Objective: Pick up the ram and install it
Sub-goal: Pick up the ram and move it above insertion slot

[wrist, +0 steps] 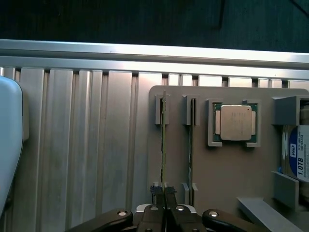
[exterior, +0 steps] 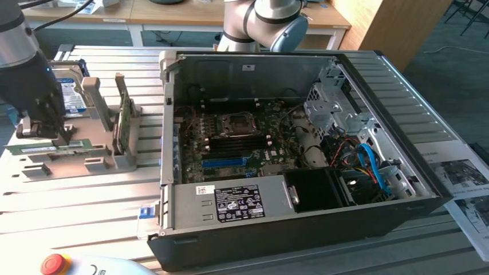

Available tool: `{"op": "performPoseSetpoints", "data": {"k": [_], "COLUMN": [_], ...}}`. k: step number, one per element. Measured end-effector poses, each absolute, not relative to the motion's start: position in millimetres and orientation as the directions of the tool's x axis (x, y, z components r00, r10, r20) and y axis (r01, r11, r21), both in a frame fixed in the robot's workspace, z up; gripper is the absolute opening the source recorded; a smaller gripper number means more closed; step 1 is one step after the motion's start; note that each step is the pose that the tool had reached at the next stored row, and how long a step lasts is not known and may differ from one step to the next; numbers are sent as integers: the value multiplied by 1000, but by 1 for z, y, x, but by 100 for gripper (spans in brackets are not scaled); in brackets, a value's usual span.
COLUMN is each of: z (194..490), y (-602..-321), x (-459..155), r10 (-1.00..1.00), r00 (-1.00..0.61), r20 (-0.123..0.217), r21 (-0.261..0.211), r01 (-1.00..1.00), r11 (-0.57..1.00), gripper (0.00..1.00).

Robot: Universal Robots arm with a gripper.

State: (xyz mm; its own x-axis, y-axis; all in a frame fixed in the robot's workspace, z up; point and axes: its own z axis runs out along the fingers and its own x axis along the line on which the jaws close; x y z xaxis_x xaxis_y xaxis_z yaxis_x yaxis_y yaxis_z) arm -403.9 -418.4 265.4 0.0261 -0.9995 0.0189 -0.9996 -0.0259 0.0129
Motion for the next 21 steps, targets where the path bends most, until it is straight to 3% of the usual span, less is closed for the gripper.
{"op": "performPoseSetpoints", "data": {"k": [21], "z": [323], "y": [-418], "x": [-403], "r10": [-999], "r00": [24], "r20": [25], "r21": [13], "r01": [-1000], "r11": [-24], "gripper": [12]}}
